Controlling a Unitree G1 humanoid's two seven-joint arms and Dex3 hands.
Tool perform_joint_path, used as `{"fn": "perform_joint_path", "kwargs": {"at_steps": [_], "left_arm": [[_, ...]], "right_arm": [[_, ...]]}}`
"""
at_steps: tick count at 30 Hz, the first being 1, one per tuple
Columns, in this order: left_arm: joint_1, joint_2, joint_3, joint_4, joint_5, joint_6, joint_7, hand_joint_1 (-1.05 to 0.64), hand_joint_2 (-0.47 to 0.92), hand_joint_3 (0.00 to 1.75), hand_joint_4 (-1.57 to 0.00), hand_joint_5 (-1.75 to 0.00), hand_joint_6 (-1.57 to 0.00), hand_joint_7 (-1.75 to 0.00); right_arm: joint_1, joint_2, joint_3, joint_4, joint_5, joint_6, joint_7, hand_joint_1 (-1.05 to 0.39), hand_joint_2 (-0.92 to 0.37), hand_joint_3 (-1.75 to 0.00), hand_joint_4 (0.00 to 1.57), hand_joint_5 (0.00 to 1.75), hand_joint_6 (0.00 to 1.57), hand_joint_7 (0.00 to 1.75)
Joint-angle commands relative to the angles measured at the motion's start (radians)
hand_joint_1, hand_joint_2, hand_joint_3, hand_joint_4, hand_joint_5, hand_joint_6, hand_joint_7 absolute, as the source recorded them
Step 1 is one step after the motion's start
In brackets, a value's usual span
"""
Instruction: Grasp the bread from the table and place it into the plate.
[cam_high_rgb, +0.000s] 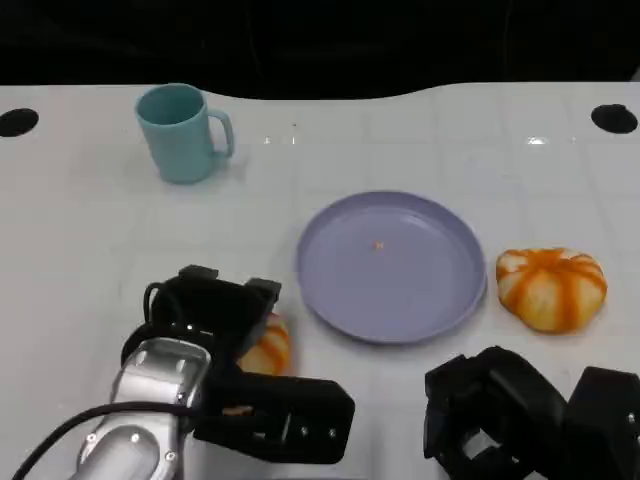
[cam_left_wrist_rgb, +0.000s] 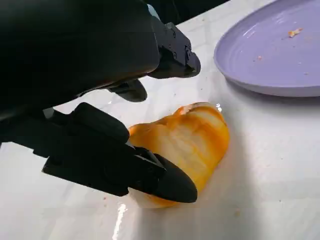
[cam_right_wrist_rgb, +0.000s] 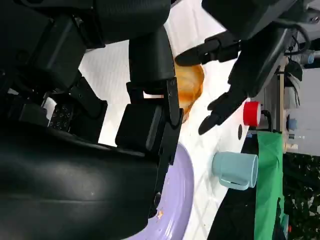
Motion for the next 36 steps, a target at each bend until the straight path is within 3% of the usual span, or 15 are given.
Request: {"fn": "perform_joint_path", "kwargs": {"at_steps": [1,4,7,8,10,14,18,21,23,24,26,27,29,31,36], "left_arm": [[-0.045,0.002,-0.015,0.102,-0.031,0.011,0.039,-0.78,0.86,0.00,-0.09,-0.59,-0.16,0.00],[-0.064,0.001,-0.019,0.162,-0.067,-0.004,0.076,-0.69,0.85,0.00,-0.11,-0.62,-0.20,-0.02],[-0.076,0.020,-0.025,0.210,-0.112,-0.055,0.122,-0.49,0.86,0.01,-0.34,-0.87,-0.50,-0.10],[-0.079,0.026,-0.027,0.221,-0.124,-0.070,0.136,-0.42,0.88,0.01,-0.46,-1.04,-0.66,-0.12],[-0.075,0.030,-0.017,0.247,-0.167,-0.110,0.203,-0.34,0.91,0.03,-0.65,-1.20,-0.91,-0.17],[-0.074,0.043,-0.007,0.302,-0.236,-0.178,0.315,-0.32,0.92,0.08,-0.83,-1.35,-1.12,-0.20],[-0.079,0.055,-0.019,0.341,-0.252,-0.200,0.377,-0.34,0.92,0.07,-0.83,-1.42,-1.14,-0.16],[-0.076,0.058,-0.028,0.401,-0.247,-0.238,0.510,-0.29,0.91,0.25,-0.81,-1.59,-1.21,-0.18],[-0.076,0.052,-0.030,0.458,-0.250,-0.276,0.632,-0.27,0.78,0.58,-0.82,-1.71,-1.08,-0.56],[-0.079,0.048,-0.033,0.492,-0.250,-0.292,0.691,-0.26,0.69,0.79,-0.84,-1.73,-0.98,-0.83],[-0.091,0.041,-0.044,0.561,-0.249,-0.314,0.789,-0.26,0.63,0.94,-0.84,-1.74,-0.88,-1.04],[-0.097,0.038,-0.049,0.597,-0.250,-0.327,0.838,-0.27,0.61,1.03,-0.83,-1.74,-0.77,-1.32],[-0.109,0.032,-0.055,0.661,-0.259,-0.365,0.931,-0.27,0.58,1.12,-0.83,-1.75,-0.67,-1.59],[-0.120,0.028,-0.059,0.707,-0.270,-0.399,0.993,-0.26,0.56,1.16,-0.83,-1.75,-0.64,-1.71],[-0.135,0.035,-0.065,0.739,-0.287,-0.435,1.051,-0.26,0.51,1.22,-0.84,-1.75,-0.63,-1.75]], "right_arm": [[0.009,-0.009,-0.004,-0.019,-0.003,0.003,-0.005,-1.05,-0.06,-1.32,1.56,1.25,1.57,1.01],[0.014,-0.008,-0.004,-0.029,0.002,0.017,-0.004,-1.05,-0.05,-1.32,1.56,1.25,1.57,1.01],[0.018,-0.005,-0.006,-0.031,0.011,0.020,0.003,-1.05,-0.06,-1.32,1.55,1.26,1.57,1.00],[0.017,-0.005,-0.007,-0.030,0.012,0.017,0.004,-1.05,-0.06,-1.32,1.55,1.26,1.57,1.00],[0.017,-0.006,-0.006,-0.029,0.005,0.012,0.001,-1.05,-0.07,-1.31,1.55,1.27,1.57,1.00],[0.016,-0.008,-0.006,-0.033,0.002,0.023,-0.002,-1.05,-0.07,-1.31,1.55,1.27,1.57,1.00],[0.013,-0.008,-0.006,-0.033,-0.001,0.028,-0.007,-1.05,-0.05,-1.31,1.55,1.27,1.57,1.01],[0.008,-0.007,-0.008,-0.025,0.003,0.023,-0.003,-1.05,-0.05,-1.32,1.56,1.27,1.57,1.01],[0.006,-0.005,-0.011,-0.016,0.013,0.017,0.006,-1.05,-0.05,-1.32,1.56,1.26,1.57,1.01],[0.004,-0.005,-0.012,-0.011,0.015,0.011,0.010,-1.05,-0.05,-1.32,1.56,1.26,1.57,1.00],[0.004,-0.005,-0.013,-0.006,0.018,0.006,0.014,-1.05,-0.06,-1.31,1.56,1.26,1.57,0.99],[0.005,-0.005,-0.014,-0.010,0.019,0.011,0.014,-1.05,-0.06,-1.31,1.56,1.25,1.57,0.99],[0.008,-0.006,-0.014,-0.017,0.020,0.018,0.013,-1.05,-0.06,-1.31,1.56,1.25,1.57,0.99],[0.010,-0.006,-0.013,-0.019,0.021,0.016,0.013,-1.05,-0.06,-1.31,1.57,1.25,1.57,0.99],[0.012,-0.007,-0.013,-0.022,0.018,0.016,0.010,-1.05,-0.07,-1.30,1.57,1.25,1.57,0.99]]}}
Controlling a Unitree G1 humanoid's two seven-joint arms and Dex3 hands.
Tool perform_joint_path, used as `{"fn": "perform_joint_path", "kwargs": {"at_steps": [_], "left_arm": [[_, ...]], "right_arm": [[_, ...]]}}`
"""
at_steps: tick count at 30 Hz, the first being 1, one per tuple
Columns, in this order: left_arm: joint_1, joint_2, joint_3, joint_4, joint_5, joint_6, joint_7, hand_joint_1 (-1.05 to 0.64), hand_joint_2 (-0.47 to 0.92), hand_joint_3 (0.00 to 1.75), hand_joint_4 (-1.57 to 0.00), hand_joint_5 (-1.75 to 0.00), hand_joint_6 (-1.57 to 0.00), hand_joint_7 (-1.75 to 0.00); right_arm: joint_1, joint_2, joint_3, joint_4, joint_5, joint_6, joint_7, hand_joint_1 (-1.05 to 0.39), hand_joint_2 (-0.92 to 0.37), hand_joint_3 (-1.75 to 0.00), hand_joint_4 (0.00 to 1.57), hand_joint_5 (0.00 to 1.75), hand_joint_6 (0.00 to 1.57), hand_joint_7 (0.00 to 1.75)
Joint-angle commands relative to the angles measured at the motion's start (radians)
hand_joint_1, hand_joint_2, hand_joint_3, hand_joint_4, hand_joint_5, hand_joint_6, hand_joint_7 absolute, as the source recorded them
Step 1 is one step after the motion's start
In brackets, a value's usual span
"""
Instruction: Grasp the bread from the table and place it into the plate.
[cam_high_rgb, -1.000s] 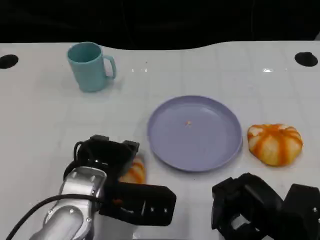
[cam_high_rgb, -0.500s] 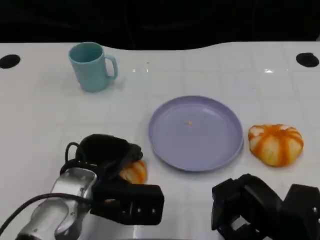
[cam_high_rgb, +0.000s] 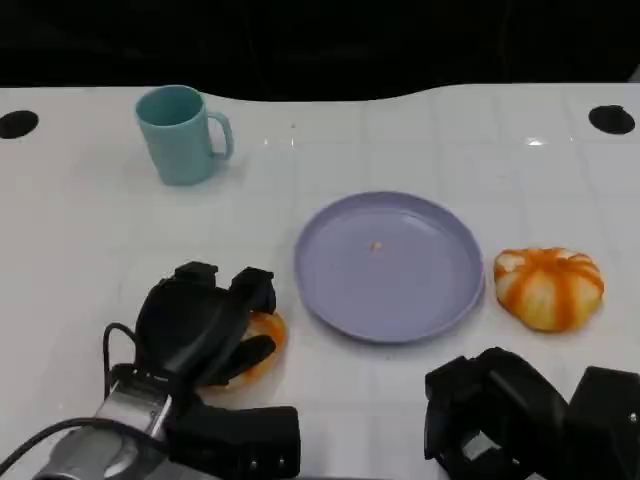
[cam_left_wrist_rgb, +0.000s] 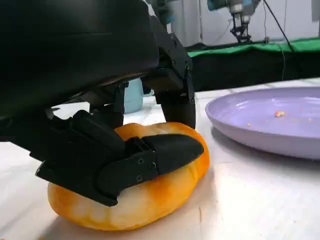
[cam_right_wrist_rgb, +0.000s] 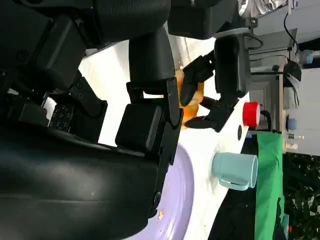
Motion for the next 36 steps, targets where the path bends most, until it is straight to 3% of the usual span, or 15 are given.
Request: {"fn": "perform_joint_path", "kwargs": {"at_steps": [1,21,36], "left_arm": [[0.002,0.023,-0.010,0.040,-0.018,-0.013,0.020,-0.25,0.48,1.25,-0.85,-1.75,-0.64,-1.75],[0.013,0.077,0.035,-0.119,-0.061,-0.101,0.106,-0.18,0.43,1.37,-0.91,-1.75,-0.69,-1.75],[0.052,0.112,0.119,-0.352,-0.098,-0.101,0.034,-0.18,0.34,1.42,-0.94,-1.75,-0.70,-1.75]], "right_arm": [[0.004,-0.008,-0.011,-0.006,0.008,-0.001,-0.003,-1.05,-0.07,-1.30,1.57,1.25,1.57,0.99],[0.003,-0.011,-0.010,-0.007,0.003,-0.002,-0.013,-1.05,-0.06,-1.32,1.56,1.26,1.57,1.01],[-0.002,-0.011,-0.010,0.010,0.001,-0.022,-0.008,-1.05,-0.11,-1.26,1.54,1.27,1.57,0.99]]}}
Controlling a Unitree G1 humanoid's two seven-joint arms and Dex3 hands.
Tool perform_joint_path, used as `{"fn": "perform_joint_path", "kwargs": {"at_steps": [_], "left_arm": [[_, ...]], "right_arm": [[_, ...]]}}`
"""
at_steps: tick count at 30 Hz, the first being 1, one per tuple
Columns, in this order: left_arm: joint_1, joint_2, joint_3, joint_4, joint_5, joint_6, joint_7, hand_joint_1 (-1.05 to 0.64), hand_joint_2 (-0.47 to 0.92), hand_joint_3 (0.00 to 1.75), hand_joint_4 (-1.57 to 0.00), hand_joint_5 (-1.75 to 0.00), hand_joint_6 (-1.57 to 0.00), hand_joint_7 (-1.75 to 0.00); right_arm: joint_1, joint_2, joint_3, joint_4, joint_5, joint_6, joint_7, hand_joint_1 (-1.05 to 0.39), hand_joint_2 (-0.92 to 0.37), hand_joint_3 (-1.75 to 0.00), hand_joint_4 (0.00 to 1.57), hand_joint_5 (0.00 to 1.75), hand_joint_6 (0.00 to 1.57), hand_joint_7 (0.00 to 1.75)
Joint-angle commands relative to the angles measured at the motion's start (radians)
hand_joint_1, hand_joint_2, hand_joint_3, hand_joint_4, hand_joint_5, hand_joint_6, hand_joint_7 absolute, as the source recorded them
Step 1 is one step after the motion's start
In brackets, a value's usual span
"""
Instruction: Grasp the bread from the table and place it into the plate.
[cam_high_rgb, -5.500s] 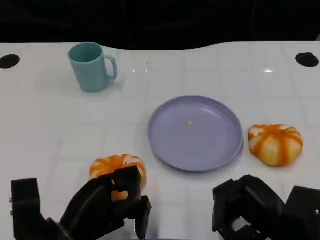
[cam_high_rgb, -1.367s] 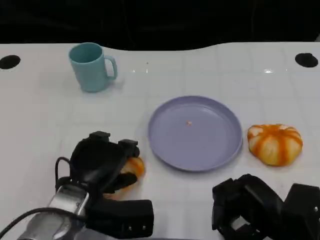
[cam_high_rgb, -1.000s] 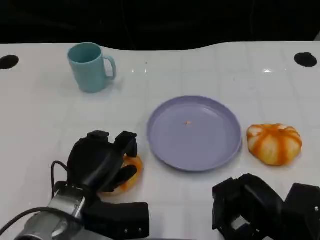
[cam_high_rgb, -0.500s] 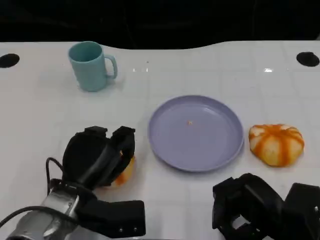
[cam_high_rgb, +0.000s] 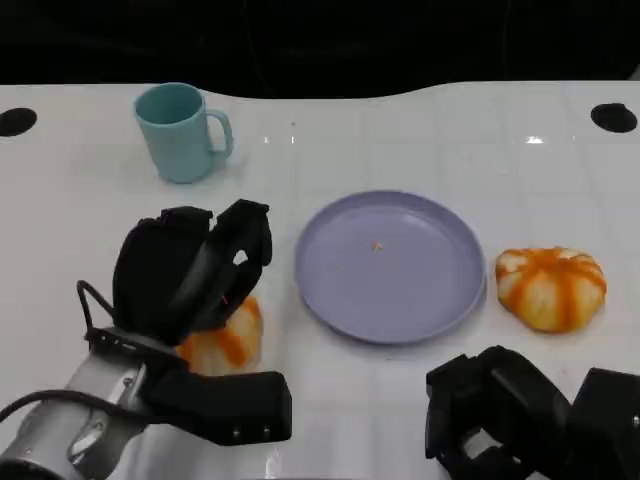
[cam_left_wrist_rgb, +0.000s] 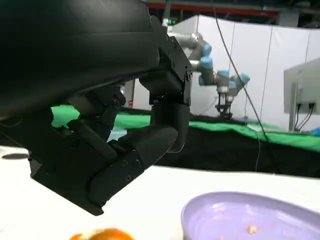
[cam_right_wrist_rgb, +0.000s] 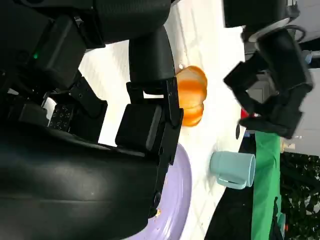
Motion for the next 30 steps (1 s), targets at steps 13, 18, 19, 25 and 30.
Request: {"fn": "perform_joint_path", "kwargs": {"at_steps": [13,18,19,25,30], "left_arm": [[0.164,0.121,0.062,-0.578,0.036,0.313,-0.670,-0.47,0.81,0.25,-0.61,-1.39,-0.73,-0.27],[0.198,0.182,0.081,-0.775,0.048,0.419,-0.998,-0.84,0.90,0.01,-0.36,-0.41,-0.26,-0.01],[0.202,0.187,0.085,-0.800,0.053,0.436,-1.043,-0.87,0.90,0.01,-0.34,-0.36,-0.23,0.00],[0.221,0.193,0.092,-0.883,0.131,0.487,-1.176,-0.89,0.84,0.00,-0.30,-0.28,-0.16,0.00],[0.224,0.181,0.086,-0.881,0.194,0.490,-1.206,-0.83,0.81,0.00,-0.32,-0.27,-0.16,0.00]], "right_arm": [[0.007,-0.009,-0.005,-0.005,-0.001,-0.003,-0.010,-1.05,-0.09,-1.30,1.55,1.26,1.57,1.00],[0.004,-0.009,-0.007,0.005,0.003,-0.011,-0.005,-1.05,-0.09,-1.29,1.56,1.26,1.57,1.00],[0.005,-0.009,-0.007,0.004,0.002,-0.011,-0.005,-1.05,-0.10,-1.29,1.56,1.26,1.57,1.00],[0.009,-0.009,-0.006,-0.006,0.007,0.001,-0.003,-1.05,-0.10,-1.28,1.56,1.26,1.57,1.00],[0.009,-0.008,-0.006,-0.004,0.006,-0.006,-0.002,-1.05,-0.10,-1.28,1.56,1.26,1.57,1.00]]}}
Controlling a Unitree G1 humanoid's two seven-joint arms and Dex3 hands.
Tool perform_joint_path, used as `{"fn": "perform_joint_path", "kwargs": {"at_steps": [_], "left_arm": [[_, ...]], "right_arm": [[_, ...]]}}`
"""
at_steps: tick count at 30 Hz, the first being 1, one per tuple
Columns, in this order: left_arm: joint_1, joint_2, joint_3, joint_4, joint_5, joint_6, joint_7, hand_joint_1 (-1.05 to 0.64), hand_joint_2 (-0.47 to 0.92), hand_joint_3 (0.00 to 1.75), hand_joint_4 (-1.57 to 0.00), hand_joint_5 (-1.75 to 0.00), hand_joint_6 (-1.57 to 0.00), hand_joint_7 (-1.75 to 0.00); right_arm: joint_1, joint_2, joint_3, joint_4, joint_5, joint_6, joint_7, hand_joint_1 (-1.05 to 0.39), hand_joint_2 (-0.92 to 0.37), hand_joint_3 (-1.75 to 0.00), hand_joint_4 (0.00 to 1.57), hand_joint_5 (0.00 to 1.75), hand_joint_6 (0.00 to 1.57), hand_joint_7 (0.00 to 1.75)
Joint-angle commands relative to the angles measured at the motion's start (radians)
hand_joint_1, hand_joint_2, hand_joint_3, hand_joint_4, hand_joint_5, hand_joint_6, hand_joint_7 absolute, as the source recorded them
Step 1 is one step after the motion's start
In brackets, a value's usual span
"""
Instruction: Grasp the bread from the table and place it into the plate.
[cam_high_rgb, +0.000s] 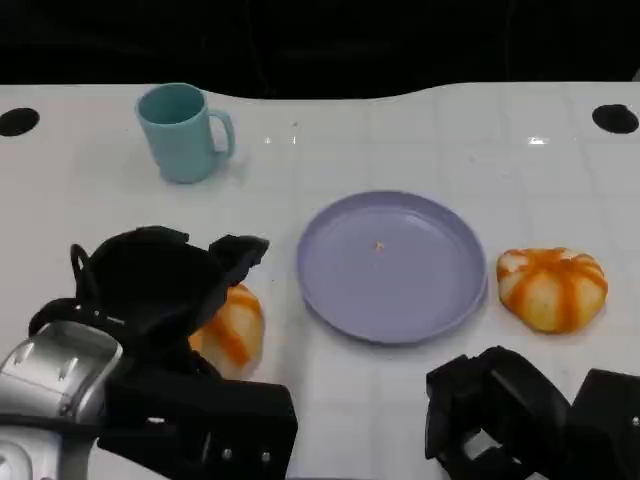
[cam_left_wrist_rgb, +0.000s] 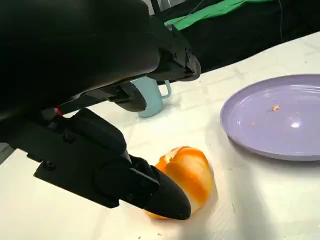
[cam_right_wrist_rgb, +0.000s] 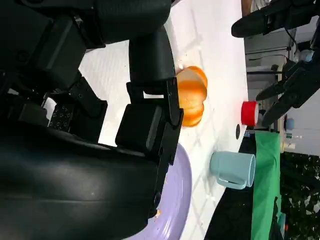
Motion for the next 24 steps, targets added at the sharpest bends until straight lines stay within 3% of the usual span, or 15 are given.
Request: {"fn": "perform_joint_path", "kwargs": {"at_steps": [1,11,16,24], "left_arm": [[0.009,0.004,0.003,-0.006,0.057,0.011,-0.030,-0.83,0.81,0.00,-0.32,-0.27,-0.16,0.00],[-0.008,-0.085,-0.028,0.158,0.139,0.013,0.077,-0.78,0.83,0.01,-0.33,-0.29,-0.17,0.00],[-0.038,-0.118,-0.042,0.271,0.130,0.017,0.105,-0.68,0.82,0.00,-0.34,-0.30,-0.19,-0.01],[-0.093,-0.150,-0.066,0.456,0.104,0.007,0.184,-0.67,0.81,0.00,-0.35,-0.33,-0.21,-0.01]], "right_arm": [[0.005,-0.007,-0.007,0.001,0.007,-0.010,0.004,-1.05,-0.10,-1.28,1.56,1.27,1.57,1.00],[0.006,-0.008,-0.010,-0.016,0.014,0.033,0.002,-1.05,-0.05,-1.30,1.56,1.27,1.57,1.00],[0.008,-0.009,-0.008,-0.021,0.007,0.032,-0.003,-1.05,-0.05,-1.32,1.56,1.27,1.57,1.00],[0.015,-0.009,-0.007,-0.020,0.004,0.017,-0.002,-1.05,-0.09,-1.28,1.56,1.26,1.57,1.00]]}}
